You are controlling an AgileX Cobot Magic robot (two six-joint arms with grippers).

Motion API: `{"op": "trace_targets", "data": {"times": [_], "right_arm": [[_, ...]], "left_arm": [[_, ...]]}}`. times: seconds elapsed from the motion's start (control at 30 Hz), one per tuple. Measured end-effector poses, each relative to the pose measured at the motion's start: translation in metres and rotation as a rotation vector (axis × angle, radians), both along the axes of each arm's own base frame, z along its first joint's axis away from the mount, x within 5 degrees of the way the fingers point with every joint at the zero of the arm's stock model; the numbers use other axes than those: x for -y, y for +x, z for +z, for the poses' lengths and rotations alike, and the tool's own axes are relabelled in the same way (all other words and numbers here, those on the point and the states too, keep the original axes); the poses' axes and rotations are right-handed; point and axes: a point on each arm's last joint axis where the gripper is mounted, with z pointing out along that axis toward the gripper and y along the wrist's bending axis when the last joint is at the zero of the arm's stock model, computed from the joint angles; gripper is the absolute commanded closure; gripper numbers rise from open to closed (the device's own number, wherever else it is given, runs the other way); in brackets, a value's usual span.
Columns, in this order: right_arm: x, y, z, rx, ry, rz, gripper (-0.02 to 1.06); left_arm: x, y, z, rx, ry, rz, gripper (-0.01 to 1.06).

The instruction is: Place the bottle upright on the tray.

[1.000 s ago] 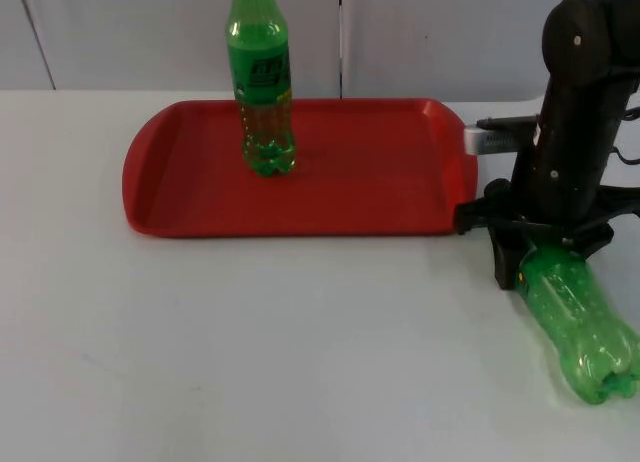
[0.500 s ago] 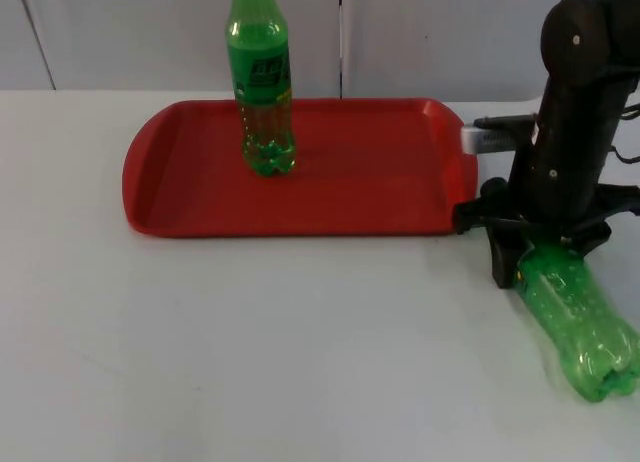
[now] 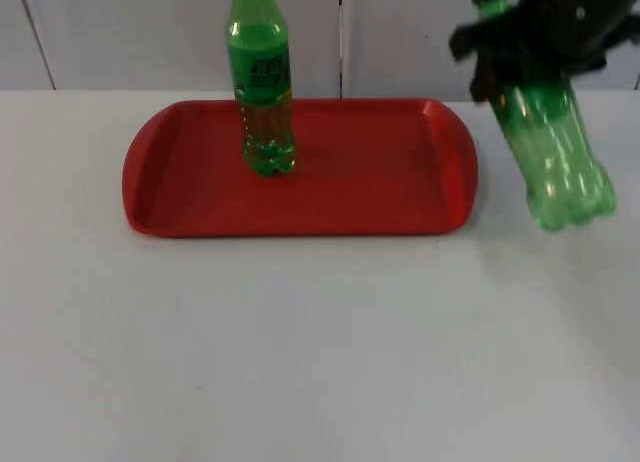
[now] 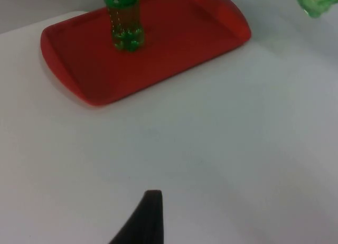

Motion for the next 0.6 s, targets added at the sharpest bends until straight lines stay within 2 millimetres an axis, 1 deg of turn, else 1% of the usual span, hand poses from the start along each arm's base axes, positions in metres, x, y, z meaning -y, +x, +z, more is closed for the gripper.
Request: {"op": "trace_targets", "data": {"times": [0.03,0.13,0.17,0.27,0.3,0.33,0.4,0.43,0.47,0.5,0.6], "right_arm": [[0.000,0.000,0.023,0.108,0.042,0.009,1.05],[-0.001,0.000,0.065,0.332,0.127,0.020,1.05],[-0.001,0.000,0.065,0.332,0.127,0.020,1.05],[0.000,-0.004,0.098,0.511,0.189,0.030,1.05],[0.001,-0.005,0.111,0.596,0.222,0.032,1.05],[0.001,-0.005,0.111,0.596,0.222,0.032,1.05],[0.001,-0.006,0.119,0.691,0.258,0.034,1.05],[0.001,-0.006,0.120,0.744,0.269,0.040,1.05],[0.001,-0.006,0.120,0.744,0.269,0.040,1.05],[0.001,-0.006,0.121,0.803,0.272,0.052,1.05],[-0.001,-0.012,0.104,0.943,0.269,0.104,1.05]], "left_arm": [[0.000,0.000,0.000,0.000,0.000,0.000,0.00],[0.000,0.000,0.000,0.000,0.000,0.000,0.00],[0.000,0.000,0.000,0.000,0.000,0.000,0.00],[0.000,0.000,0.000,0.000,0.000,0.000,0.00],[0.000,0.000,0.000,0.000,0.000,0.000,0.00],[0.000,0.000,0.000,0.000,0.000,0.000,0.00],[0.000,0.000,0.000,-0.001,-0.001,-0.001,0.00],[0.000,0.000,0.000,-0.001,-0.001,-0.001,0.00],[0.000,0.000,0.000,-0.001,-0.001,-0.001,0.00],[0.000,0.000,0.000,-0.001,-0.001,-0.001,0.00],[0.000,0.000,0.000,-0.001,-0.001,-0.001,0.00]]}}
